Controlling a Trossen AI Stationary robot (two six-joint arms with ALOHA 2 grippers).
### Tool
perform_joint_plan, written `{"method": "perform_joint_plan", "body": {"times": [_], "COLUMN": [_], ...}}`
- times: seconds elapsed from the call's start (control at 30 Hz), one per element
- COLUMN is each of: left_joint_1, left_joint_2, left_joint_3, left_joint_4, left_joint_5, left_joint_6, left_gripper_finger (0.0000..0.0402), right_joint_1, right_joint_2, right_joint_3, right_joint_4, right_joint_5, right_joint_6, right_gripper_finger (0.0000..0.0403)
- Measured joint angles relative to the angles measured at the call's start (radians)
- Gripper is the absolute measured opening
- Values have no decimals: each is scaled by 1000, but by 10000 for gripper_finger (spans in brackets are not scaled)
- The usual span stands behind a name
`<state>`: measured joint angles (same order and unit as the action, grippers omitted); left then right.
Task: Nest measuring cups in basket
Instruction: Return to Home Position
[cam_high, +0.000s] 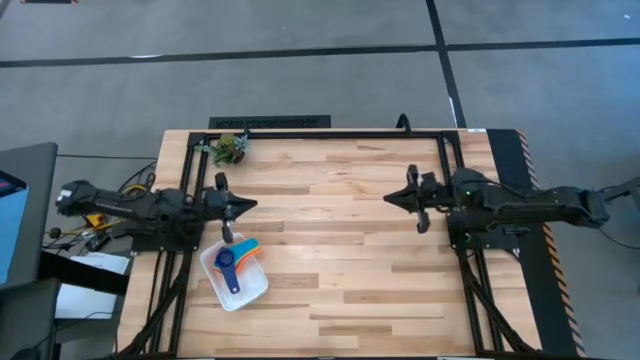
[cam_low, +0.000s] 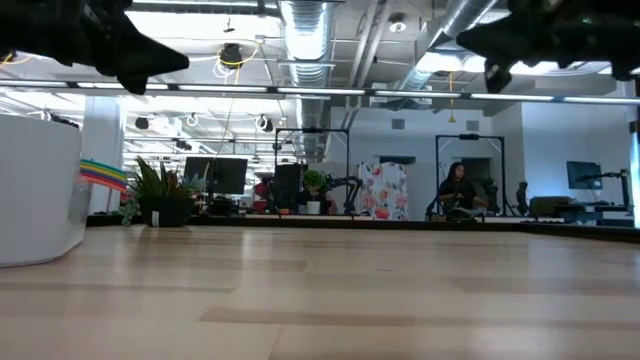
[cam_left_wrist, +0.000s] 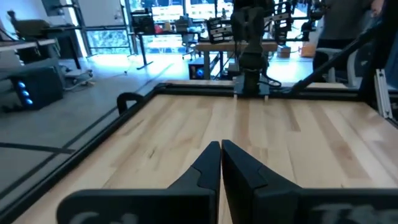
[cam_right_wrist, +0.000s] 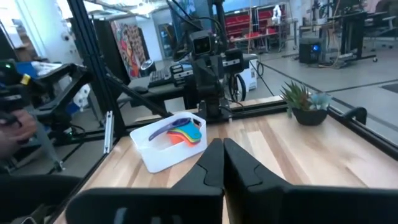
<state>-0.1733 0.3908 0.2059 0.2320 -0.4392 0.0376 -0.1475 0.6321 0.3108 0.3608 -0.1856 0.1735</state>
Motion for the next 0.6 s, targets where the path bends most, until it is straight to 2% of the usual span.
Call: {"method": "perform_joint_plan", "body": {"times": [0.17,0.37,0.6], "left_joint_1": [97,111,107], "left_joint_2": [-20,-97,-195], "left_joint_3": [-2,-2,-45], "left_joint_4": [-44,-64,-94], "left_joint_5": [127,120,143], "left_joint_6": [-28,-52,-41], "left_gripper_finger": [1,1,1], "right_joint_1": [-26,-39,-22], "right_joint_2": [-151,-258,-317], "right_joint_3": [-76,-182,-223], "right_joint_4": [-37,-14,-26], "right_joint_5": [1,3,-4], "right_joint_6": [32,113,143], "right_gripper_finger": [19,26,16]}}
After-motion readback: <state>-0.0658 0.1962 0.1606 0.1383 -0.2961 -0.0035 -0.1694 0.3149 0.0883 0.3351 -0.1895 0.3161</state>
